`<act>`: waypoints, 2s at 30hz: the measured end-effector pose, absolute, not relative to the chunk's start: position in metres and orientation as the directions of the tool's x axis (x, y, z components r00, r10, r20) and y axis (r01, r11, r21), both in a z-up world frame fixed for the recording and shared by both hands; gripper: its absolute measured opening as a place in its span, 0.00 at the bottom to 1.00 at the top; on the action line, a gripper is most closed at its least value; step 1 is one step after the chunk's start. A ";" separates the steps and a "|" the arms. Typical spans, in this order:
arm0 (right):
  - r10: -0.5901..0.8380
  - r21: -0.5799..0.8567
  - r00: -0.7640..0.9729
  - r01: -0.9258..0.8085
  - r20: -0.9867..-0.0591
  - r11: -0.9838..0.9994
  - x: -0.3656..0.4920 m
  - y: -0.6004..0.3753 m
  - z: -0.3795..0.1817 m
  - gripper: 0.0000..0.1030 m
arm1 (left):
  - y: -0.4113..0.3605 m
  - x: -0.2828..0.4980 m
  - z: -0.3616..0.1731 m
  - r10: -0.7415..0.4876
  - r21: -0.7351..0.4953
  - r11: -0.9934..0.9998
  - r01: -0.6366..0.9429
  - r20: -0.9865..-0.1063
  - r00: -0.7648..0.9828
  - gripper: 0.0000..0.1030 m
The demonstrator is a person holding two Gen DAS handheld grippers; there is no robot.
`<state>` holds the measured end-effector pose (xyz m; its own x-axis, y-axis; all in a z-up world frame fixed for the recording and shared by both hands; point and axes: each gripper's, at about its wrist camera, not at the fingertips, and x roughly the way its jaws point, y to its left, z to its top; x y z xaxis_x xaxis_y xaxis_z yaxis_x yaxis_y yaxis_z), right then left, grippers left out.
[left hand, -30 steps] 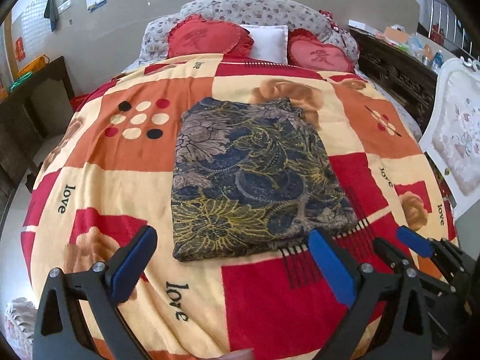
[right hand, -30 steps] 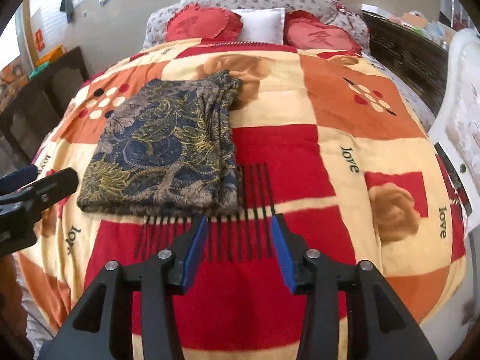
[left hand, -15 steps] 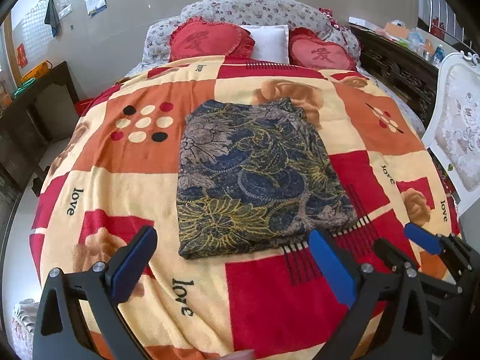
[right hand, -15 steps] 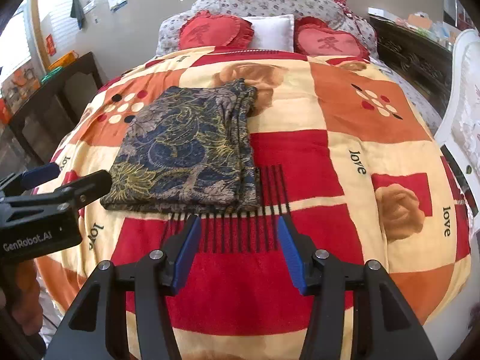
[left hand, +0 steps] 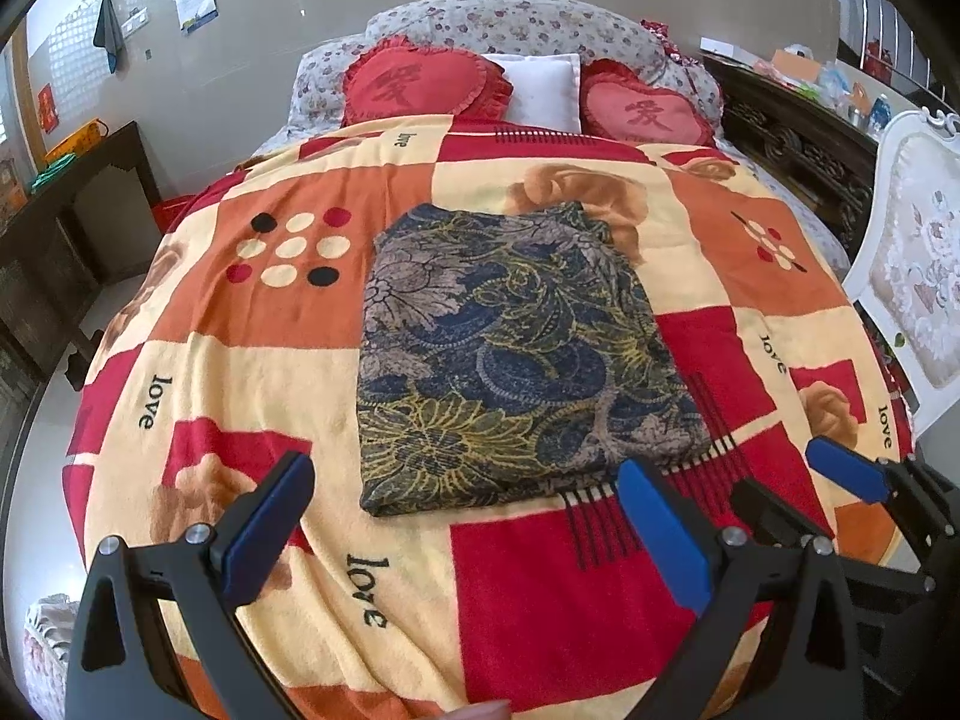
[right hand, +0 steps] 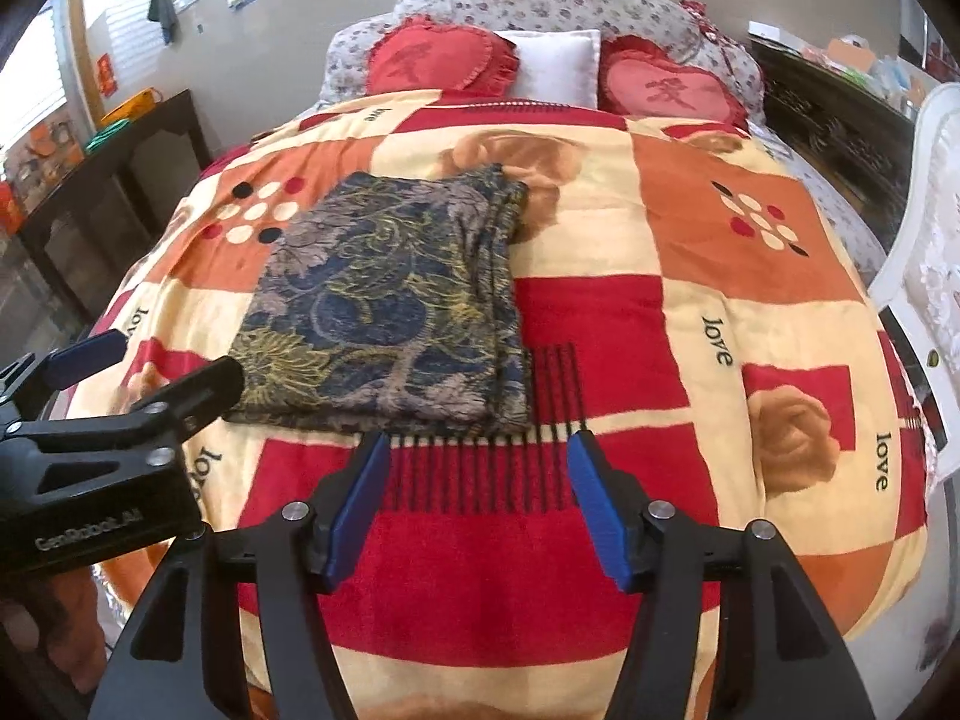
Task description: Fold small clothes
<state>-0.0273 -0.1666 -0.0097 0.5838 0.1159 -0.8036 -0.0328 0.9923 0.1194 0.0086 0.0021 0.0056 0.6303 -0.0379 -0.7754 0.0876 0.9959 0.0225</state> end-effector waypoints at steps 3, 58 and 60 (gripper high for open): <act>0.084 0.086 0.587 -0.024 -0.805 0.996 -0.026 -0.166 -0.007 0.70 | 0.007 0.009 0.008 -0.040 0.008 0.997 0.073 -0.775 0.631 1.00; 0.031 0.083 0.570 0.064 -0.821 0.995 -0.032 -0.183 -0.011 0.70 | 0.011 0.025 -0.020 -0.034 -0.013 0.999 0.041 -0.815 0.578 1.00; 0.046 0.092 0.582 0.050 -0.812 0.995 -0.034 -0.178 -0.008 0.70 | 0.012 0.025 -0.021 -0.036 -0.016 0.999 0.041 -0.813 0.581 1.00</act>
<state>-0.0336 -0.1777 -0.0082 0.5823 0.0458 -0.8117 0.0498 0.9945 0.0918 0.0254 0.0123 -0.0205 0.5812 -0.0365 -0.8130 0.0405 0.9991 -0.0158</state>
